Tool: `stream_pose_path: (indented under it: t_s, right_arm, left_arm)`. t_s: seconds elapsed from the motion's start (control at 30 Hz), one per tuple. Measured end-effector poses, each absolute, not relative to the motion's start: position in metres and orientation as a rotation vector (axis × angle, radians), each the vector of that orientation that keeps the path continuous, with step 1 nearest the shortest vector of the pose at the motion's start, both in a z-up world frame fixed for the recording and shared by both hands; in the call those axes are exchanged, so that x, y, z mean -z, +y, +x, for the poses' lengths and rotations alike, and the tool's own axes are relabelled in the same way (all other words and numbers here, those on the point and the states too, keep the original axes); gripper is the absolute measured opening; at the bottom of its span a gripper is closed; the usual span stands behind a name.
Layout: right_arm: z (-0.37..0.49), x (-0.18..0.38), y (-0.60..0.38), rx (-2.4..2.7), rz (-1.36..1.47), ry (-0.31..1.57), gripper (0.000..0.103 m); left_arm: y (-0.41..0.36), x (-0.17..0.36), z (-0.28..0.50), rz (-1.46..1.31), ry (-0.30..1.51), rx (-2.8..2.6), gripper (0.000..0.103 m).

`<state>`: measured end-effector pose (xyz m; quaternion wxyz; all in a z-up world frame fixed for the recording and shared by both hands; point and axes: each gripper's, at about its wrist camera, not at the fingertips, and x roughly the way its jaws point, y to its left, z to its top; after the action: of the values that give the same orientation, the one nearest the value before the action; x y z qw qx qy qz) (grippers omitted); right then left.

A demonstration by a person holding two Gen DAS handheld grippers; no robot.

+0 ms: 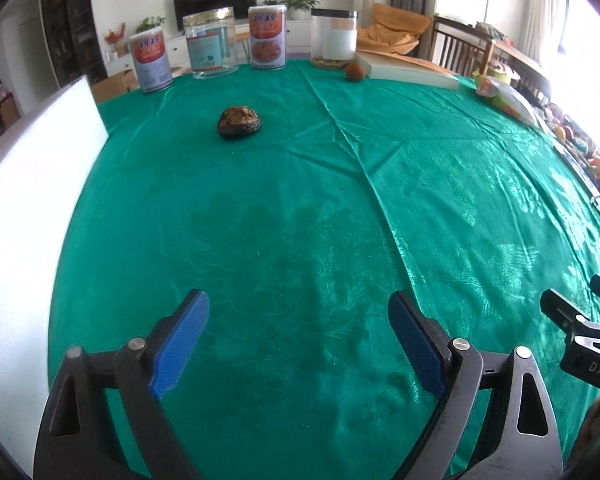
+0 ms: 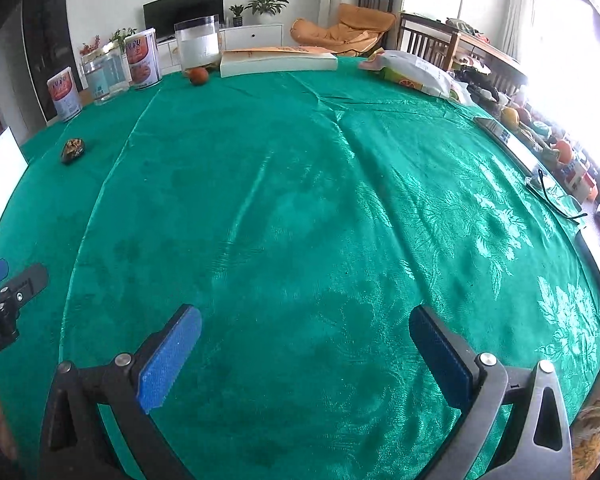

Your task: Organize fruits

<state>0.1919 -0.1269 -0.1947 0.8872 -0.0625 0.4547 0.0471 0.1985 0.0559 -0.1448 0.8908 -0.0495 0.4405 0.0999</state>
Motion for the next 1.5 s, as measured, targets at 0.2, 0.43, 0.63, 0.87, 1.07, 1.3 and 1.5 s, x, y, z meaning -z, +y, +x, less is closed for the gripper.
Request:
stream_pose_path:
  t_s: [0.2,0.43,0.63,0.87,1.07,1.3,1.5]
  right_arm:
    - [0.195,0.202,-0.131,-0.103,-0.092,0.98,0.103]
    - [0.194,0.203,-0.132,-0.111,-0.074,0.989,0.103]
    - [0.194,0.203,-0.132,-0.11,-0.072,0.989,0.103]
    - [0.194,0.202,-0.131,-0.12,-0.075,0.987,0.103]
    - [0.195,0.202,-0.13,-0.129,-0.078,0.982,0.103]
    - [0.197,0.202,-0.13,-0.132,-0.079,0.976,0.103]
    - [0.198,0.202,-0.13,-0.132,-0.078,0.976,0.103]
  left_arm:
    - [0.055,0.153,0.196,-0.099,0.921,-0.203,0.093]
    - [0.056,0.154,0.199,-0.1,0.934,-0.199,0.1]
    - [0.065,0.148,0.207,-0.131,0.949,-0.173,0.1]
    - [0.131,0.111,0.282,-0.354,0.772,-0.285,0.098]
    - [0.139,0.136,0.348,-0.186,0.842,-0.323,0.098]
    - [0.152,0.146,0.347,-0.201,0.846,-0.348,0.045]
    - [0.13,0.135,0.282,-0.278,0.877,-0.301,0.044]
